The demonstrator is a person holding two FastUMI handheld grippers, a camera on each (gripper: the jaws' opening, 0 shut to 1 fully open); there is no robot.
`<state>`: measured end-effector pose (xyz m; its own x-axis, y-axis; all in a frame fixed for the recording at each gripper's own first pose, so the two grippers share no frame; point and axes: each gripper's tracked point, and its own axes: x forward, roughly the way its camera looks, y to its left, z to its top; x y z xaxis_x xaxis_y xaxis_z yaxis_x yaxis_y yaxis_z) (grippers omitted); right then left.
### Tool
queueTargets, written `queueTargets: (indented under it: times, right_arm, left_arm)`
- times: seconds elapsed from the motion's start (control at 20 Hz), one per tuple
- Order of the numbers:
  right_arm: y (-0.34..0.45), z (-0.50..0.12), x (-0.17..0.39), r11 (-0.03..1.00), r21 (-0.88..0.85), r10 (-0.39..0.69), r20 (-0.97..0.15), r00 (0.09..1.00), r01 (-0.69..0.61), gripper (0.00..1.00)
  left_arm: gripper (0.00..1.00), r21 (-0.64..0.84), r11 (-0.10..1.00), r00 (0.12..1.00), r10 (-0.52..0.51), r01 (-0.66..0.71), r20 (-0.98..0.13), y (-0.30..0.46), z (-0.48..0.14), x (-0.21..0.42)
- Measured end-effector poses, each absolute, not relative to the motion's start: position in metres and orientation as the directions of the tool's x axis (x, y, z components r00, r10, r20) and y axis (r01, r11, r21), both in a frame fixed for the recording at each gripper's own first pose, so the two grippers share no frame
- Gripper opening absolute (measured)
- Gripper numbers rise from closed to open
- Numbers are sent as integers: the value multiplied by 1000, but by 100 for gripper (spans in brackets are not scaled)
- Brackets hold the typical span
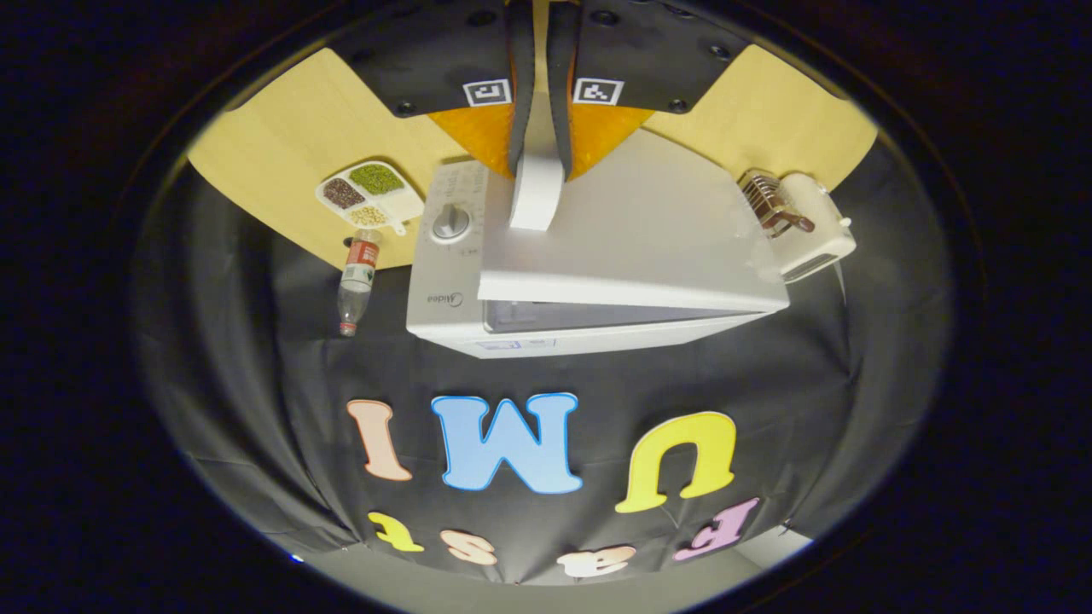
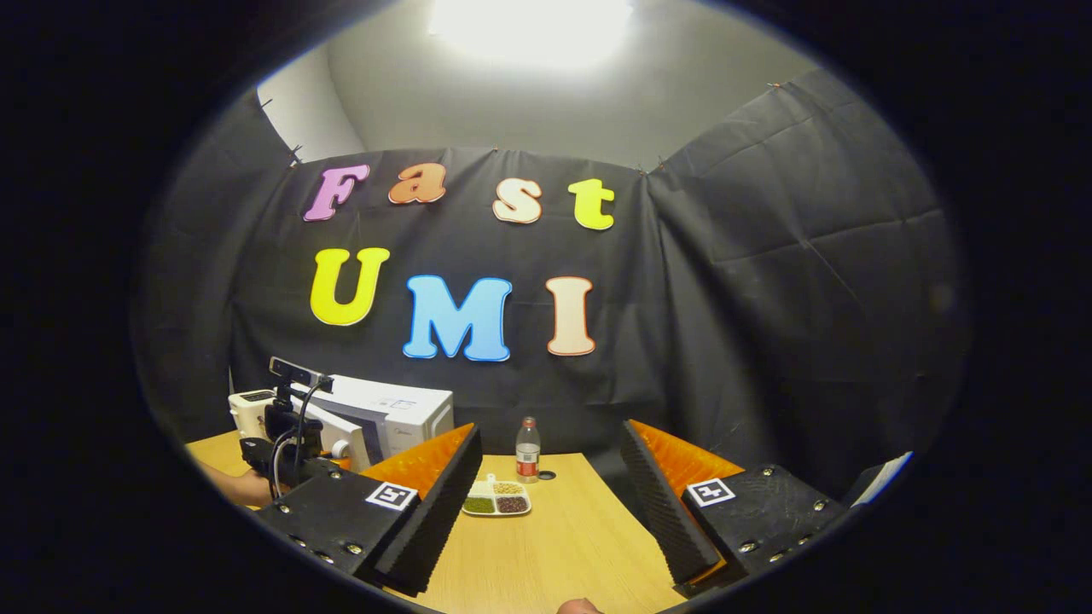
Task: Open the microwave oven with the left hand, put the food in, and close the microwave oven.
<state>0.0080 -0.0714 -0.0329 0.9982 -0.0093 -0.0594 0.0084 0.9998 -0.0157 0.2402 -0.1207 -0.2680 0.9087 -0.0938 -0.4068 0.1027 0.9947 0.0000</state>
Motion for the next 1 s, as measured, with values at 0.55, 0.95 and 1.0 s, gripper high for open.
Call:
queueTargets:
  times: [0.55, 0.95, 1.0]
  right_arm:
    - [24, -24, -5, 979, -19, 203, -26, 979, -204, 99]
    - [124, -21, -15, 973, 17, 230, -49, 972, -229, 99]
    - [134, -19, -16, 975, 12, 224, -44, 974, -224, 99]
  left_arm:
    - [10, 20, 999, 904, -15, 26, -428, -24, -263, 146]
    - [12, 17, 995, 891, -83, 101, -446, 58, -262, 104]
    - [12, 11, 994, 891, -94, 111, -444, 67, -262, 102]
